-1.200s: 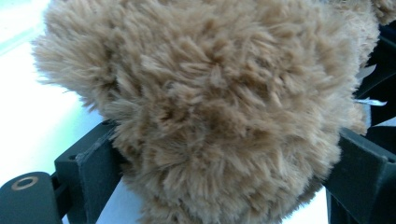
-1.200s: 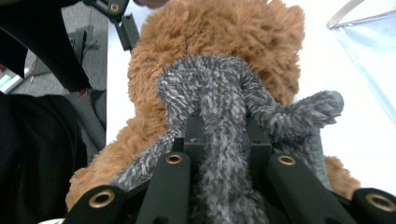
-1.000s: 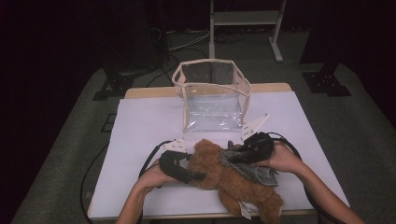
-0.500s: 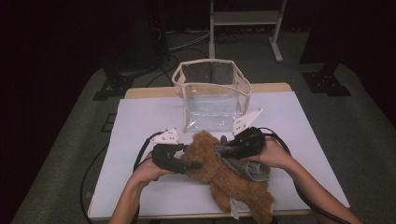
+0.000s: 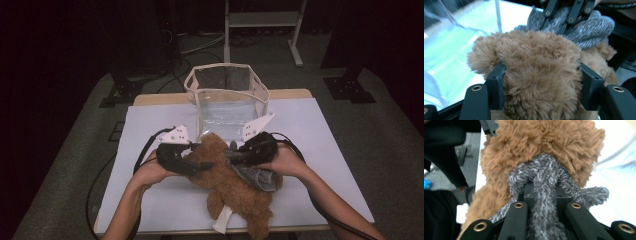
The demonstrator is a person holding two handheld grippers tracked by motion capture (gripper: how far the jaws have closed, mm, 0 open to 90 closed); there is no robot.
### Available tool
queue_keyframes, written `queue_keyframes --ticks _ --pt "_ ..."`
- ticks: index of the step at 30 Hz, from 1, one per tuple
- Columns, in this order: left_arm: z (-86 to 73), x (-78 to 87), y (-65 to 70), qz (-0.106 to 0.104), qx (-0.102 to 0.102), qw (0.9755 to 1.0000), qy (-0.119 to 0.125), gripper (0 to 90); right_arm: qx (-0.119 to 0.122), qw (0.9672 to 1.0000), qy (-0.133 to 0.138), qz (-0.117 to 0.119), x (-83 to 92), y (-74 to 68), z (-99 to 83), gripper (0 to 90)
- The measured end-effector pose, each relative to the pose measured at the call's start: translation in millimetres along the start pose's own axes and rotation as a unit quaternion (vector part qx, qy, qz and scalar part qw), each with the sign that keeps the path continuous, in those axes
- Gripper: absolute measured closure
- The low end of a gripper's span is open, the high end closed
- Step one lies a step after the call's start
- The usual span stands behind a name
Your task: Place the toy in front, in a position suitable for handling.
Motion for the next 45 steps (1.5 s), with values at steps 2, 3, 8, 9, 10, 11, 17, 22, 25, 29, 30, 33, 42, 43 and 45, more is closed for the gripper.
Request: queue_keyframes --ticks 2,3,8,9,10,11,17,22,25,29,30,33,42,43,45 --pt "-9.6 -4.8 0.7 -0.006 0.014 0.9999 0.008 35.4 -0.016 0.9999 -0.004 0.001 1.7 -3.3 -13.8 77.6" --pt "-12.5 -6.9 1.4 -0.006 0.017 0.9998 0.008 35.1 -0.02 0.9998 -0.004 0.002 3.9 -4.0 -21.2 77.7" --pt "-11.4 -14.3 3.1 -0.006 0.016 0.9998 0.011 31.6 -0.039 0.9992 0.002 -0.005 16.5 -6.9 -41.2 78.0" --pt "-11.5 -14.8 3.1 -0.008 0.014 0.9998 0.008 30.9 -0.039 0.9992 0.0 -0.007 18.4 -7.7 -43.7 78.0" --pt "-11.8 -15.6 3.1 -0.008 0.015 0.9998 0.009 30.3 -0.039 0.9992 -0.001 -0.007 19.6 -8.2 -46.3 78.0" --pt "-12.7 -16.3 2.8 -0.006 0.017 0.9998 0.009 29.4 -0.043 0.999 -0.003 -0.009 20.5 -9.1 -48.8 78.0" --pt "-20.0 -17.7 -1.2 -0.006 0.035 0.9993 0.008 25.3 -0.058 0.9981 -0.007 -0.017 24.9 -8.3 -66.9 78.2" --pt "-20.7 -17.3 -1.0 -0.008 0.035 0.9993 0.008 28.5 -0.078 0.9969 0.002 -0.014 24.5 -6.6 -65.6 78.0" --pt "-20.9 -15.4 -1.1 -0.008 0.038 0.9992 0.007 28.3 -0.074 0.9969 0.025 -0.009 31.6 -7.8 -50.5 77.9" --pt "-23.7 -21.4 -0.3 -0.013 0.042 0.999 0.008 28.1 -0.045 0.9979 0.044 0.017 30.4 -24.3 -25.8 77.8" --pt "-23.9 -22.3 0.1 -0.015 0.042 0.999 0.009 28.1 -0.032 0.9986 0.033 0.024 24.5 -29.6 -23.8 77.8" --pt "-29.9 -23.5 -1.3 -0.006 0.041 0.9991 -0.007 27.7 -0.008 0.9998 -0.008 0.016 10.3 -33.5 -30.7 77.9" --pt "-44.4 -23.2 -8.2 -0.011 0.067 0.9977 -0.004 21.8 -0.025 0.9994 -0.025 0.008 7.1 -25.5 -48.1 78.6" --pt "-46.7 -21.9 -9.0 -0.012 0.072 0.9973 -0.004 20.0 -0.026 0.9993 -0.025 0.008 7.3 -25.2 -48.6 78.6" --pt "-53.6 -19.4 -10.5 -0.015 0.081 0.9966 -0.006 16.2 -0.026 0.9993 -0.026 0.007 7.6 -25.4 -49.1 78.6"
Point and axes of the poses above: each handheld gripper's, and its own axes: x roughly backward along the jaws, z roughly out of its top, y roughly to its right, the point moved 3 cm from there along -x, roughly forward along the jaws, and after that the axes turned 14 degrees about y, right-handed, at the moved point
